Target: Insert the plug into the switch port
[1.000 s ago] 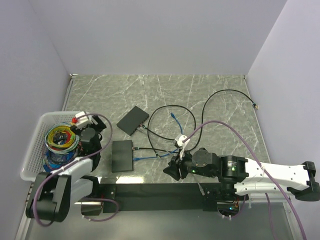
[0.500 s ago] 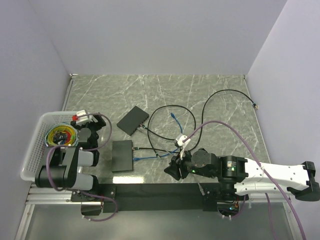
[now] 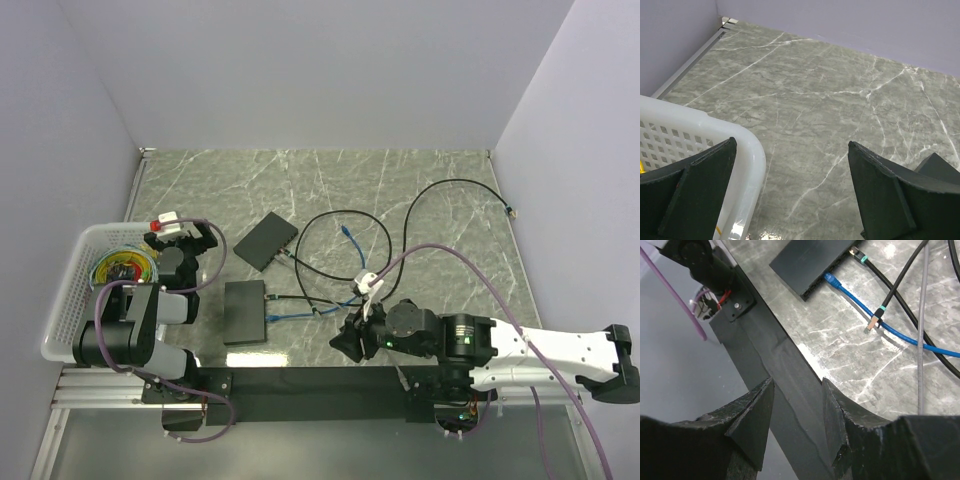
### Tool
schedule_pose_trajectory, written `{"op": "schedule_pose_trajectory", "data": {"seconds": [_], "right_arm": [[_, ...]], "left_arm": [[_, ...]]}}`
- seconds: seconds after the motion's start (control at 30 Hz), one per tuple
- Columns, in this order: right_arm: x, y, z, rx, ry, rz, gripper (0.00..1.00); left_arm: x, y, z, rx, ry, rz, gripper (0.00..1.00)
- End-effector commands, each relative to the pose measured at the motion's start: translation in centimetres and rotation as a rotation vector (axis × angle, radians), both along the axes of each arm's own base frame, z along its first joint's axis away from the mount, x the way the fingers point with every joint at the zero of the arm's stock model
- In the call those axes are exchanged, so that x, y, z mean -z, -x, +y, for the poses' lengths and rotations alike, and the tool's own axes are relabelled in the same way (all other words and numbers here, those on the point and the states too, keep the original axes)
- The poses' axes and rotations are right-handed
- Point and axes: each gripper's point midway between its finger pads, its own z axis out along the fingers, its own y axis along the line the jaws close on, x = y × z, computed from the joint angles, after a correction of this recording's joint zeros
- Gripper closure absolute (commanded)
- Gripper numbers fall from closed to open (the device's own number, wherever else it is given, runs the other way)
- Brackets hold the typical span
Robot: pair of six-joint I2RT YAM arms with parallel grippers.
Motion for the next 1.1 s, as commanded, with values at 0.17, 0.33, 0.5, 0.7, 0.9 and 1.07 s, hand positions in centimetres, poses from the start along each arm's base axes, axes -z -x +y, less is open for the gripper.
{"op": "schedule_pose_trajectory", "data": {"seconds": [0.17, 0.33, 0.5, 0.7, 0.9, 1.07], "right_arm": [[-2.9, 0.4, 0.5, -0.007, -0.134, 0.000, 0.49], [-3.0, 0.2, -0.2, 0.013, -0.138, 0.006, 0.50], [-2.6, 0.8, -0.5, -0.007, -0.162, 0.019, 0.49], [-1.8, 1.3, -0.2, -0.041, -0.102, 0.032, 0.49], [-2.1, 1.1, 0.1, -0.039, -0.088, 0.025, 0.49], [-2.2, 1.1, 0.4, -0.045, -0.081, 0.028, 0.49]], "left_arm": [[-0.1, -0.5, -0.8, 0.043, -0.003, 0.007, 0.01], [-0.2, -0.6, -0.8, 0.043, -0.001, 0.005, 0.01], [-0.1, -0.5, -0.8, 0.042, -0.001, 0.006, 0.01], [-0.1, -0.5, -0.8, 0.043, -0.001, 0.006, 0.01], [-0.1, -0.5, -0.8, 0.043, -0.001, 0.008, 0.01], [-0.1, -0.5, -0.8, 0.043, -0.001, 0.006, 0.01]]}}
